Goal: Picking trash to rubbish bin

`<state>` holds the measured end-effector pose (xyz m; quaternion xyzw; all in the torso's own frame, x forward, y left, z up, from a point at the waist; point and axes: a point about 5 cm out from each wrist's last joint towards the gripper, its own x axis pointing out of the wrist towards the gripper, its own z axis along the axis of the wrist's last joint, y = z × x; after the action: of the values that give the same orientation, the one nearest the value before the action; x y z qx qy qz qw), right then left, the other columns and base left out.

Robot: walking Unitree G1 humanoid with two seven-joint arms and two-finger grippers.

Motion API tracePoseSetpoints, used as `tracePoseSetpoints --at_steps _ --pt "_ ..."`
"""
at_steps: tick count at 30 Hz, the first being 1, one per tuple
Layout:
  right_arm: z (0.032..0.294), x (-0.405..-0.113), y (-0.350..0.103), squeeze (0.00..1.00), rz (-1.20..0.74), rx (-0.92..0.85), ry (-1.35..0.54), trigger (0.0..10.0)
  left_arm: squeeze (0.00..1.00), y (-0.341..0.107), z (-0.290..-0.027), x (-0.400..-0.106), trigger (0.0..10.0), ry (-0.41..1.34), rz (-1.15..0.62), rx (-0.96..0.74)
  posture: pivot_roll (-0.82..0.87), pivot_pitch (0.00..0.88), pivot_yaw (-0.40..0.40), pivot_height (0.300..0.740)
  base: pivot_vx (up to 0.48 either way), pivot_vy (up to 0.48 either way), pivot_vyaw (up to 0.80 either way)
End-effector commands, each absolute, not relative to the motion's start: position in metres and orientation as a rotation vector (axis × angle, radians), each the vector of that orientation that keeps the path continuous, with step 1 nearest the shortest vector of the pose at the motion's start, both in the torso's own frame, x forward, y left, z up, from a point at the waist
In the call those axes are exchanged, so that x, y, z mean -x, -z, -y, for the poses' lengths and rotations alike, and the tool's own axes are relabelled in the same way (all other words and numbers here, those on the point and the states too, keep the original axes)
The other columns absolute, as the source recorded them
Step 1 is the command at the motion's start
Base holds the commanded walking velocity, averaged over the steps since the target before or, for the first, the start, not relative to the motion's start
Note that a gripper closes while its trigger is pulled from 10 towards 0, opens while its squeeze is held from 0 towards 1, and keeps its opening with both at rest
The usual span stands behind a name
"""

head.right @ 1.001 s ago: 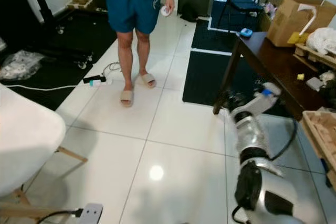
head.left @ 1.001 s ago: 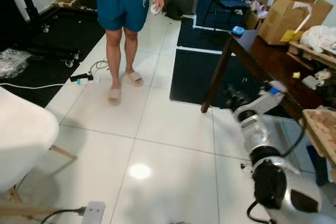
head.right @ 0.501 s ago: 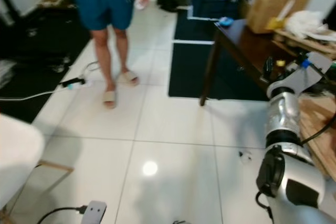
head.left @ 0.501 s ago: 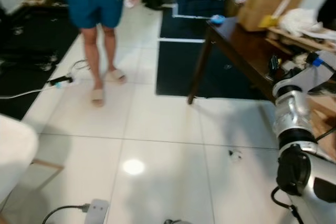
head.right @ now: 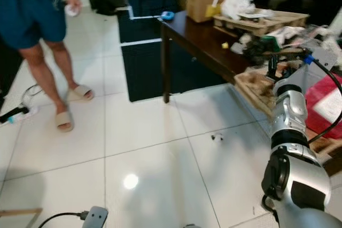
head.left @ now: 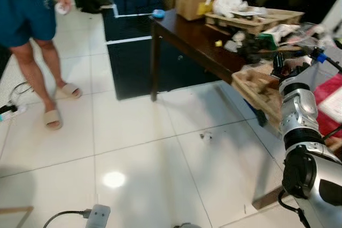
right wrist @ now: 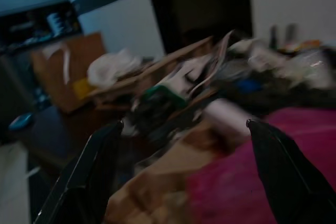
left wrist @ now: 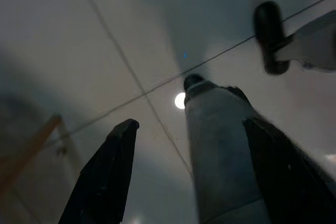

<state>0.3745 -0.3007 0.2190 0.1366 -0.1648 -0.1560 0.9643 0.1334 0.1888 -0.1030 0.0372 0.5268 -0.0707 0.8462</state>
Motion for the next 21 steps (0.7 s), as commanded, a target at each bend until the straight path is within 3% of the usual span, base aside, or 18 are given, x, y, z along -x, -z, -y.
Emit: tracePoseSetpoints --at_steps 1,11,21 --pt "0.299 -0.375 -0.223 0.0 0.354 -0.281 0.311 10.0 0.0 0.107 -0.189 -0.121 10.0 0.146 -1.156 -0.064 0.04 0.081 -0.019 0.74 0.0 0.0 -0.8" --pt "0.298 -0.377 -0.234 0.0 0.389 -0.278 0.302 10.0 0.0 0.107 -0.191 -0.121 10.0 0.153 -1.155 -0.071 0.04 0.074 -0.018 0.74 0.0 0.0 -0.8" --pt "0.28 -0.382 -0.231 0.0 0.382 -0.21 0.257 10.0 0.0 0.106 -0.188 -0.124 10.0 0.158 -1.14 -0.038 0.05 0.074 -0.016 0.74 0.0 0.0 0.0"
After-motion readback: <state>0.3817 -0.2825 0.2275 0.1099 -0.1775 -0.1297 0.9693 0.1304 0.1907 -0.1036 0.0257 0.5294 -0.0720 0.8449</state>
